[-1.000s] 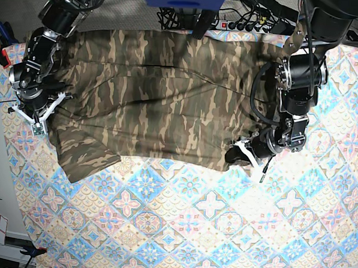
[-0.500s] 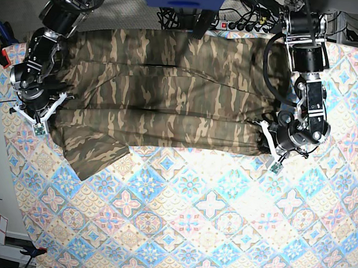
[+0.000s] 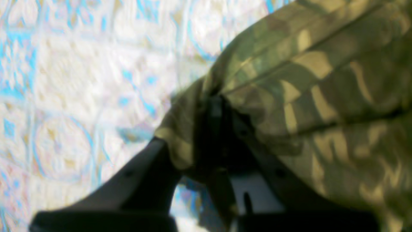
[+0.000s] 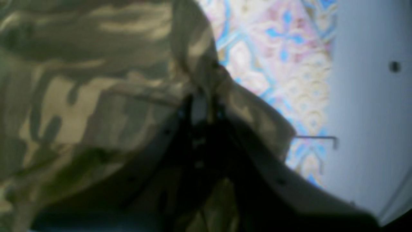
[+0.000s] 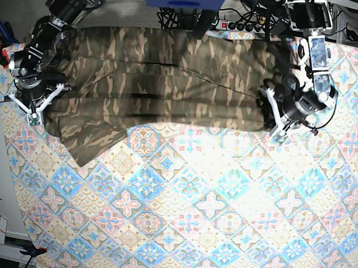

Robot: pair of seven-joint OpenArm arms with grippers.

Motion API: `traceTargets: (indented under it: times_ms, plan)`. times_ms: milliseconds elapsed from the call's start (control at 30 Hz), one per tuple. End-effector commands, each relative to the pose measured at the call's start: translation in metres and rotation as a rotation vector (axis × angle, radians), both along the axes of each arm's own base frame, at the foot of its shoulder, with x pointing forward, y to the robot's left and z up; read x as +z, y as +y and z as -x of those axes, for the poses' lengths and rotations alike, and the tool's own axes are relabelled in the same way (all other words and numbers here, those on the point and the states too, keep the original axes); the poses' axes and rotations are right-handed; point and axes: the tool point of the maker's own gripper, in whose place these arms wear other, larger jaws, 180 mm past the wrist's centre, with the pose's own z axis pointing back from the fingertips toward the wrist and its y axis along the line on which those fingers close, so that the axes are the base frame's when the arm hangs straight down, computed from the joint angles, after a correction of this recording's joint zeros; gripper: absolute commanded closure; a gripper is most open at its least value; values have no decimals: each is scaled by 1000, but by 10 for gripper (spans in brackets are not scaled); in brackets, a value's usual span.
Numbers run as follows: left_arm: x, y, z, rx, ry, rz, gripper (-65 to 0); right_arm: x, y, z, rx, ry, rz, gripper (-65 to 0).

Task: Fold the T-shirt properly
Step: 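Pull the folded shirt toward the robot with both grippers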

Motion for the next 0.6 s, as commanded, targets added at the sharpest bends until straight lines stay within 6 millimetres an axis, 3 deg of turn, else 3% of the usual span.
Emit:
traceTargets:
  times_ms: [0, 267, 567]
  plan:
    - [15, 6, -9, 8, -52, -21, -31, 22, -14, -5, -28, -63, 43, -10]
    - [8, 31, 21, 71, -11, -51, -31, 14, -12, 32, -44, -12, 64, -9]
    - [5, 54, 45, 126, 21, -87, -31, 25, -13, 78, -106, 7, 103, -8]
